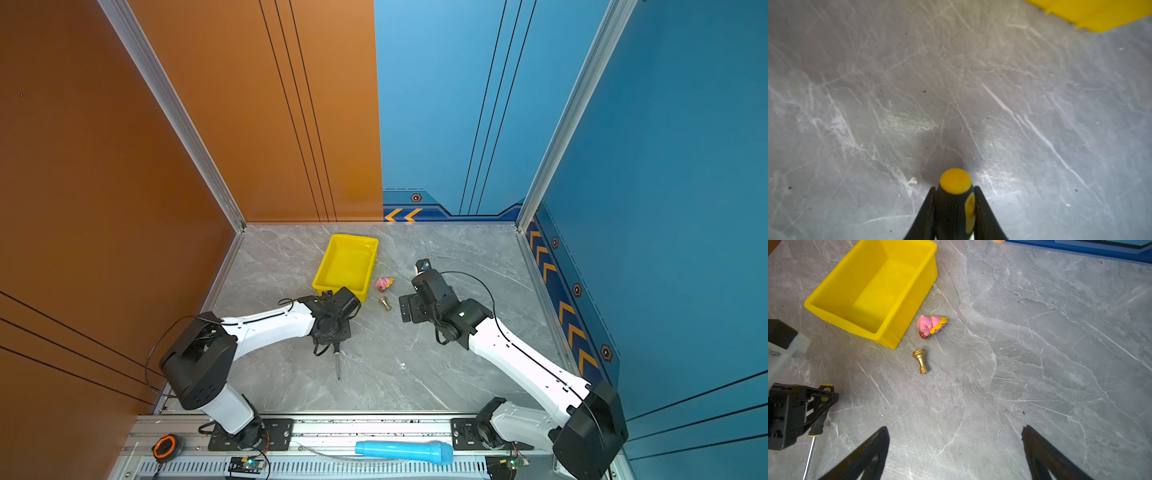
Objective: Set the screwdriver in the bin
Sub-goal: 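Lift the screwdriver with the left gripper and carry it over the yellow bin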
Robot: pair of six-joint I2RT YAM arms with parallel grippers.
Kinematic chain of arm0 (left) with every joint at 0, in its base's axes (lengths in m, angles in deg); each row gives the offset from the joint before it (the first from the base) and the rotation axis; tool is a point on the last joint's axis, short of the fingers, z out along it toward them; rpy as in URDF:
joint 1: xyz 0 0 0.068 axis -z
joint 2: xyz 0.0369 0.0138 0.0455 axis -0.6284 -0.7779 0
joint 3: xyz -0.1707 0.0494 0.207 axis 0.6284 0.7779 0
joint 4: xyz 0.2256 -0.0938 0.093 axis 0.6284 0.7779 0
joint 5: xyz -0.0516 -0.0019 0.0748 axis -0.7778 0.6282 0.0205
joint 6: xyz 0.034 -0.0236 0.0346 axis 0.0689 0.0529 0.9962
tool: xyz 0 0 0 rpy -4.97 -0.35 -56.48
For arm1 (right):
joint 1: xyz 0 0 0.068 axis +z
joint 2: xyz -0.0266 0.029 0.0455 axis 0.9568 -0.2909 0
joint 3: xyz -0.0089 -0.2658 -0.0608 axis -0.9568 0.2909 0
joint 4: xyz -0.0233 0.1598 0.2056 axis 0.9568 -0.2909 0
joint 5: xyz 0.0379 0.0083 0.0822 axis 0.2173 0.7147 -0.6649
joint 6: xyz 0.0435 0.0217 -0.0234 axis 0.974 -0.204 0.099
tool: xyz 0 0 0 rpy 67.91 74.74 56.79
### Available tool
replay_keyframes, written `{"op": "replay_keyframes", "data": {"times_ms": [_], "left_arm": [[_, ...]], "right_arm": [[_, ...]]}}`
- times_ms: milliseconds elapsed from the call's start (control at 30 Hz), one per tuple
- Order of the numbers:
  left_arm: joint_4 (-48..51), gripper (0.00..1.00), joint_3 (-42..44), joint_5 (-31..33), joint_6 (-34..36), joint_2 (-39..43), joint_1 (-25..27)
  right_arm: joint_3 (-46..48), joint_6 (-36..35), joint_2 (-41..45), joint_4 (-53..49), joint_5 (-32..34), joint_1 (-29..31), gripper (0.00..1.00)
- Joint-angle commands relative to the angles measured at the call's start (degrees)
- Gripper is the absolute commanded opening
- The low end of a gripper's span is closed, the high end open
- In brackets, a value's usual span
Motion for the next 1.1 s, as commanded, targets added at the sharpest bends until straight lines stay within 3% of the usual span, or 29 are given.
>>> {"op": "replay_keyframes", "data": {"times_ms": [0, 533, 800, 1067], "left_arm": [[3.58, 0.00, -2.13, 2.04, 3.68, 2.43, -0.04], [8.23, 0.00, -21.69, 3.44, 23.47, 2.02, -6.41], [7.62, 0.00, -32.58, 2.87, 33.64, -3.03, -9.84], [7.01, 0.00, -44.53, 1.69, 38.00, -11.88, -12.96]], "right_arm": [[0.10, 0.00, 2.50, 1.58, -0.84, -0.72, 1.00], [-1.19, -0.99, 4.36, 5.78, -5.37, -3.21, 1.00], [-3.09, -1.47, 2.37, 7.41, -4.90, -5.30, 1.00], [-1.61, 0.91, 1.16, 13.15, -5.95, -7.88, 1.00]]}}
